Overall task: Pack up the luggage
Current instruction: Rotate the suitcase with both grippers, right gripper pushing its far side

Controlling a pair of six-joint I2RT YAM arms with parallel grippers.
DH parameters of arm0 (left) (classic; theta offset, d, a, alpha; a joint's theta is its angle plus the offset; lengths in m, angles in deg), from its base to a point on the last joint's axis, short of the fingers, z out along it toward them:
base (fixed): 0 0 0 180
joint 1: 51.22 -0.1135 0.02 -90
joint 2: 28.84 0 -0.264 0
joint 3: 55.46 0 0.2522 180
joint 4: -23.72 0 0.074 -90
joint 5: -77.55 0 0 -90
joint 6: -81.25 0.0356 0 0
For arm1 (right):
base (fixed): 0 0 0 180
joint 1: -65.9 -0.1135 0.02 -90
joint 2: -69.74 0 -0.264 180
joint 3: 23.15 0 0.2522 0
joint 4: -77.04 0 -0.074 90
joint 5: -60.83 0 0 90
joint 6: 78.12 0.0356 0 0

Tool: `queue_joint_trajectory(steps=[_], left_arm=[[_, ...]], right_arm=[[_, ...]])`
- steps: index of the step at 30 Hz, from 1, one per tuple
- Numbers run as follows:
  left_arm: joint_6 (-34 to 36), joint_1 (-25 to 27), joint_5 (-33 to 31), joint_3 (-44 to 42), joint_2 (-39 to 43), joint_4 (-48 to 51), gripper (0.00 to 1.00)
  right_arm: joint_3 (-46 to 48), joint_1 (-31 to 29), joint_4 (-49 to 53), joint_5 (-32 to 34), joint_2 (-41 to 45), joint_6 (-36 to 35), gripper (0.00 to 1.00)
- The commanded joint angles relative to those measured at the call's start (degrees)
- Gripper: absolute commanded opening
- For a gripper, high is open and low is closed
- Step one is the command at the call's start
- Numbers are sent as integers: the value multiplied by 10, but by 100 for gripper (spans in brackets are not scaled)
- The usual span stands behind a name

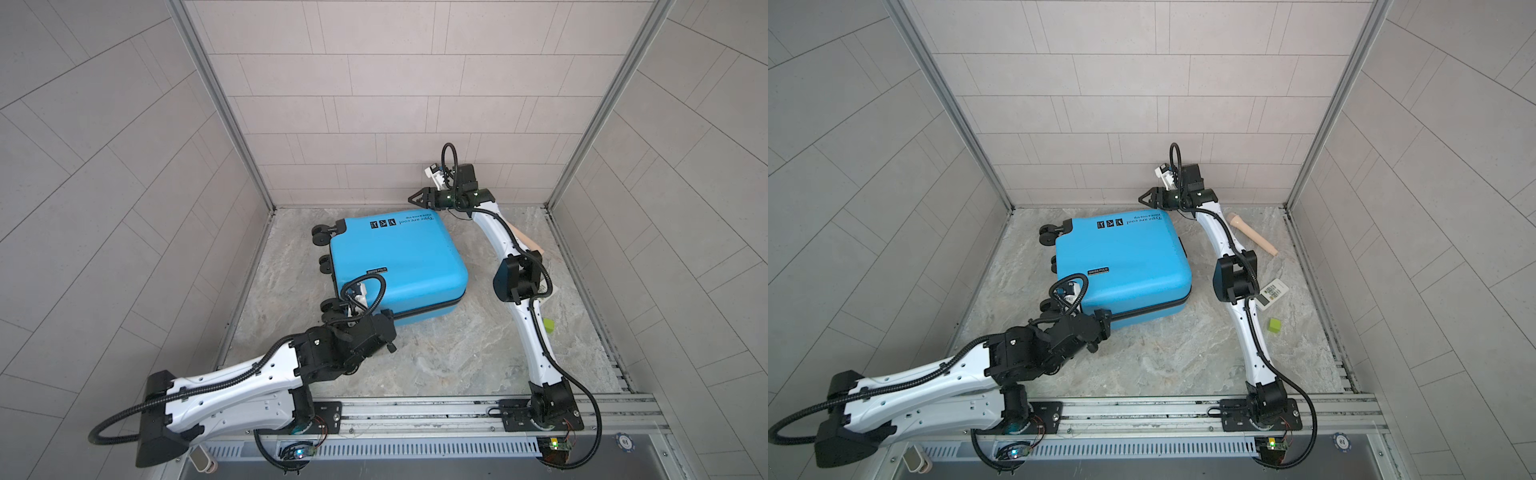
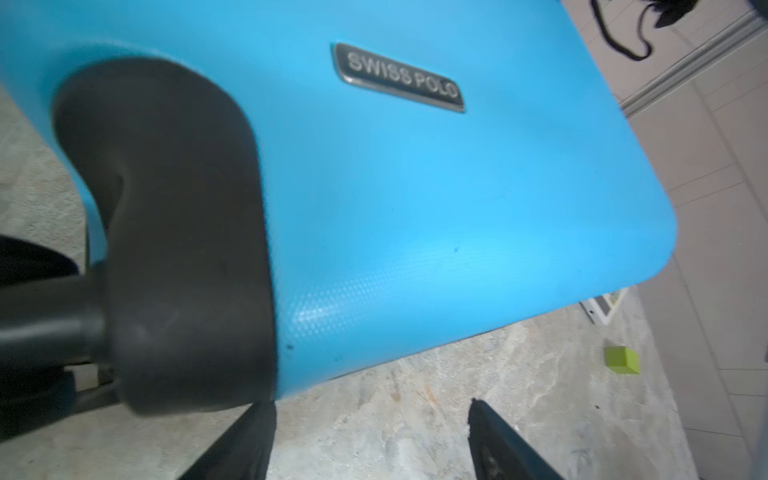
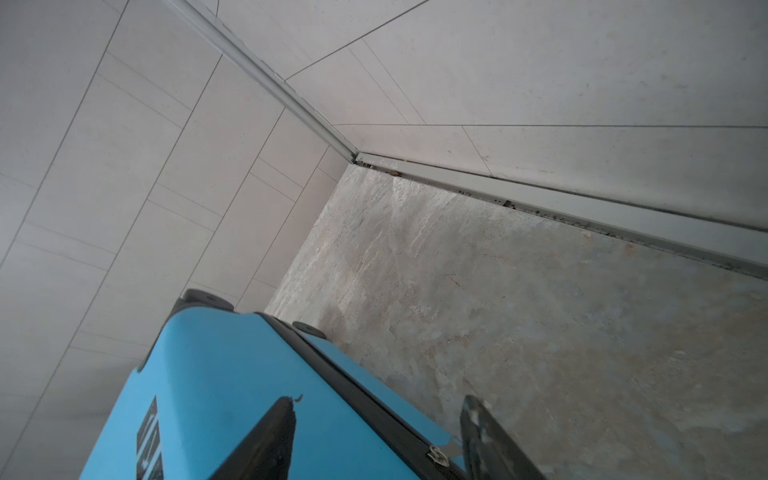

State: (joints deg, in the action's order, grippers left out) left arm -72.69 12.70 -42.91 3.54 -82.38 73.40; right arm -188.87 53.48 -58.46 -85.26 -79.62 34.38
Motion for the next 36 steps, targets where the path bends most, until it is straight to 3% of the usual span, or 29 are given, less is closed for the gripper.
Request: queue_joint_trajectory(steps=[1,5,9,16,24,36], left_arm=[[54,-53,-29,-9,10,-4,78],[91,-122,-20,-21,43,-2,78],[119,-208,30,-47,78,-21,78],[160,-304,98,-63,70,-55,78],[239,-354,151,-27,-2,-114,78],[337,-363,278,9,-94,-230,79]], right_arm=[[44,-14,74,-44,33,-68,63],[117,-15,91,-70,78,-106,60],[214,-28,116,-83,143,-168,59],[412,-57,73,-67,272,-192,57],[637,-103,-20,4,420,-165,56],[845,-144,-47,63,613,-158,57]])
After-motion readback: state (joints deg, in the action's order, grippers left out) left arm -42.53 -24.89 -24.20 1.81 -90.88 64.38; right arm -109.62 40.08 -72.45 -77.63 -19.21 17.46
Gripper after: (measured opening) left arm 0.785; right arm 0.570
